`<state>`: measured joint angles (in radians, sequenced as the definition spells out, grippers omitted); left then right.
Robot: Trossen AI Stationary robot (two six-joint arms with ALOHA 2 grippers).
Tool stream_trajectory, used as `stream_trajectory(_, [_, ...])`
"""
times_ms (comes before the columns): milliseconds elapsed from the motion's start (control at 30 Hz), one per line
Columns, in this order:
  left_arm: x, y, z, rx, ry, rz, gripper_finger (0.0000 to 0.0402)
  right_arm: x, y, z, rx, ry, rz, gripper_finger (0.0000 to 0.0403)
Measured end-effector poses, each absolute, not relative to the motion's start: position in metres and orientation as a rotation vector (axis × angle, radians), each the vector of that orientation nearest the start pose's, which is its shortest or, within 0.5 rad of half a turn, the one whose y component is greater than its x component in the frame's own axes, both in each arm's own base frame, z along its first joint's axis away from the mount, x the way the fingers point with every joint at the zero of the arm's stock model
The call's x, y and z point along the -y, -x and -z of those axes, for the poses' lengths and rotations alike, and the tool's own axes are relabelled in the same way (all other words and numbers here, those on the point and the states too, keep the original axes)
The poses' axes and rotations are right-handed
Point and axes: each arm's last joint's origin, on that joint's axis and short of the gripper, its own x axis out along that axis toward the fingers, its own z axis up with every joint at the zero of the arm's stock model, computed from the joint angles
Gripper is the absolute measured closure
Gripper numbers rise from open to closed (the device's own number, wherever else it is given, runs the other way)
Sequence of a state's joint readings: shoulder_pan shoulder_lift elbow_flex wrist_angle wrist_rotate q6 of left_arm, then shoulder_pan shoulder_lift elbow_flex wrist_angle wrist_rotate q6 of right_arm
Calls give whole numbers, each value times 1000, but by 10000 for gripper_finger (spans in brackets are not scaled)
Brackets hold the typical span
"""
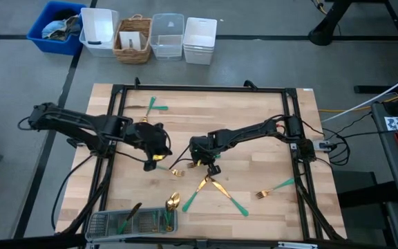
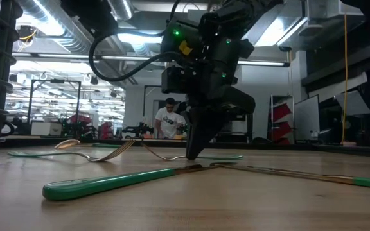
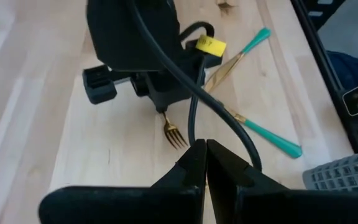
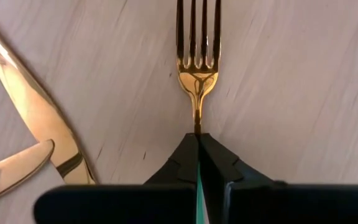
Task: Sort silverware
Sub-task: Put the middle fork into the cutlery rack
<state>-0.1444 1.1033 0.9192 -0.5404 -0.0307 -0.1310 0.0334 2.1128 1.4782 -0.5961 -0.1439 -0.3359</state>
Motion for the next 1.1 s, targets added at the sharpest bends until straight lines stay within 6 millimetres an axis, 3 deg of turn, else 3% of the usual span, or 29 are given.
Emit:
stream_trajectory(500, [31, -223, -289, -729, 30, 62, 396, -18, -421, -147, -1210, 228, -358, 397])
stream_trajectory(833, [30, -221, -292, -715, 27, 61, 396, -16, -435, -176, -1161, 285, -293, 396])
stream_trajectory(1100, [23, -196, -315, -584, 162, -116, 396, -11, -447, -206, -1109, 371, -155, 396])
